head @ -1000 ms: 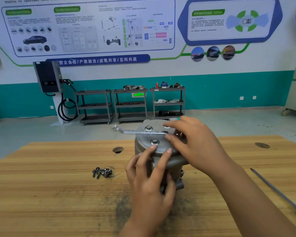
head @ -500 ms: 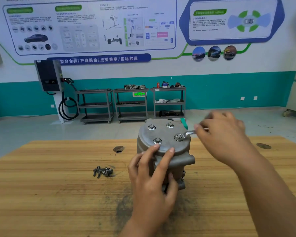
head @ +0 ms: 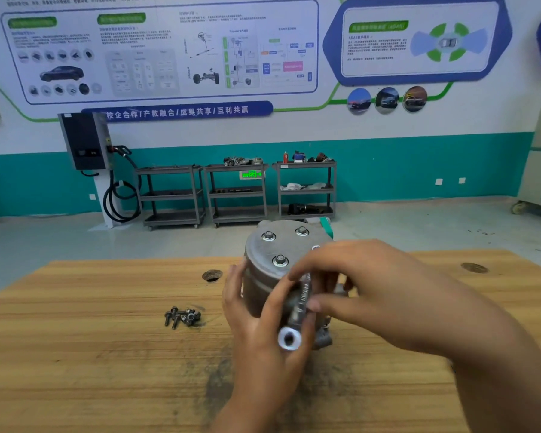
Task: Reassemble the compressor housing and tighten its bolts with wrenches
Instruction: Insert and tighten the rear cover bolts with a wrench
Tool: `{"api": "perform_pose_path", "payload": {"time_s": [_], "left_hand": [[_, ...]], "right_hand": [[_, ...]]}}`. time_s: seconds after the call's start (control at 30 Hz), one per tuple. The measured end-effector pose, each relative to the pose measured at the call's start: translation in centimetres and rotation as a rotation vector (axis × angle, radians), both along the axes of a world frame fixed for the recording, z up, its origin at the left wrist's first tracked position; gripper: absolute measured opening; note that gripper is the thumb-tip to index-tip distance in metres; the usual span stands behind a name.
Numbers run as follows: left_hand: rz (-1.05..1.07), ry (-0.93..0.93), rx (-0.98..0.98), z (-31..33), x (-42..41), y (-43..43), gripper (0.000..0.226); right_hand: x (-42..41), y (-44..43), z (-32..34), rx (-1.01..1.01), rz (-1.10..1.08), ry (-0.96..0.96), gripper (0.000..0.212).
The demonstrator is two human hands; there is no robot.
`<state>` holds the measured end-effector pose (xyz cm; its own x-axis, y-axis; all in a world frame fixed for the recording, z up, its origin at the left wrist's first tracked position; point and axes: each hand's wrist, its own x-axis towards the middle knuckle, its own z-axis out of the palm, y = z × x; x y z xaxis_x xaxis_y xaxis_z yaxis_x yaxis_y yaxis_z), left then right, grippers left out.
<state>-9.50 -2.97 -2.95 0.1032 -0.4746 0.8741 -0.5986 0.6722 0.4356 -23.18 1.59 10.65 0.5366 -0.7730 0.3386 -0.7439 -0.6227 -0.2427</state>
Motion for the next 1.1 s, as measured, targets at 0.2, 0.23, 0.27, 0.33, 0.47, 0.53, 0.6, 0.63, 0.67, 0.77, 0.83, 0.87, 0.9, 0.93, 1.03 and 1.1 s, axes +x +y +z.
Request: {"api": "perform_pose_path", "payload": {"time_s": [0.2, 0.23, 0.27, 0.33, 0.47, 0.53, 0.6, 0.63, 0.67, 0.77, 0.83, 0.87, 0.9, 0.93, 1.03, 1.1], "left_hand": [[-0.103, 0.029, -0.030, -0.5, 0.2, -0.5, 0.047], [-0.102, 0.027, -0.032, -0.6, 0.3, -0.5, 0.048], [-0.096, 0.025, -0.028, -0.6, 0.3, -0.4, 0.049], [-0.090, 0.017, -0.008, -0.5, 0.4, -0.4, 0.051], [-0.090, -0.014, 0.015, -0.3, 0.3, -0.4, 0.049], [-0.100, -0.011, 0.018, -0.3, 0.2, -0.3, 0.049], [-0.118, -0.002, 0.034, -0.3, 0.1, -0.3, 0.050], [-0.122, 0.001, 0.038, -0.3, 0.1, -0.3, 0.050], [-0.121, 0.002, 0.035, -0.4, 0.2, -0.3, 0.050], [-0.114, 0.012, 0.023, -0.5, 0.6, -0.4, 0.050], [-0.118, 0.025, 0.019, -0.5, 0.8, -0.4, 0.049], [-0.120, 0.028, 0.017, -0.5, 0.9, -0.4, 0.049], [-0.119, 0.029, 0.013, -0.5, 0.9, -0.4, 0.049], [-0.117, 0.027, 0.009, -0.5, 1.0, -0.4, 0.049], [-0.123, 0.019, 0.004, -0.5, 0.9, -0.5, 0.051], [-0.132, 0.022, 0.004, -0.6, 0.8, -0.5, 0.051]], "right_hand": [[2.1, -3.4, -2.1, -0.249, -0.095, -0.170, 0.023], [2.1, -4.0, -2.5, -0.291, -0.135, -0.178, 0.023], [2.2, -4.5, -2.8, -0.309, -0.163, -0.188, 0.024], [2.3, -5.4, -3.5, -0.336, -0.200, -0.211, 0.026], [2.3, -6.4, -4.2, -0.374, -0.246, -0.468, 0.042], [2.0, -6.7, -4.3, -0.346, -0.278, -0.531, 0.041], [1.6, -7.1, -4.4, -0.330, -0.364, -0.459, 0.029], [1.4, -7.2, -4.3, -0.319, -0.392, -0.419, 0.025], [1.1, -7.1, -4.2, -0.304, -0.402, -0.392, 0.024], [-0.3, -7.1, -3.4, -0.282, -0.393, -0.349, 0.027], [-1.1, -6.9, -2.9, -0.236, -0.390, -0.356, 0.029], [-1.4, -6.8, -2.8, -0.228, -0.418, -0.327, 0.031], [-1.7, -6.7, -2.7, -0.240, -0.467, -0.256, 0.033], [-1.9, -6.6, -2.7, -0.261, -0.513, -0.167, 0.035], [-2.3, -6.7, -2.8, -0.230, -0.521, -0.052, 0.037], [-2.5, -7.0, -2.8, -0.166, -0.476, -0.081, 0.041]]}}
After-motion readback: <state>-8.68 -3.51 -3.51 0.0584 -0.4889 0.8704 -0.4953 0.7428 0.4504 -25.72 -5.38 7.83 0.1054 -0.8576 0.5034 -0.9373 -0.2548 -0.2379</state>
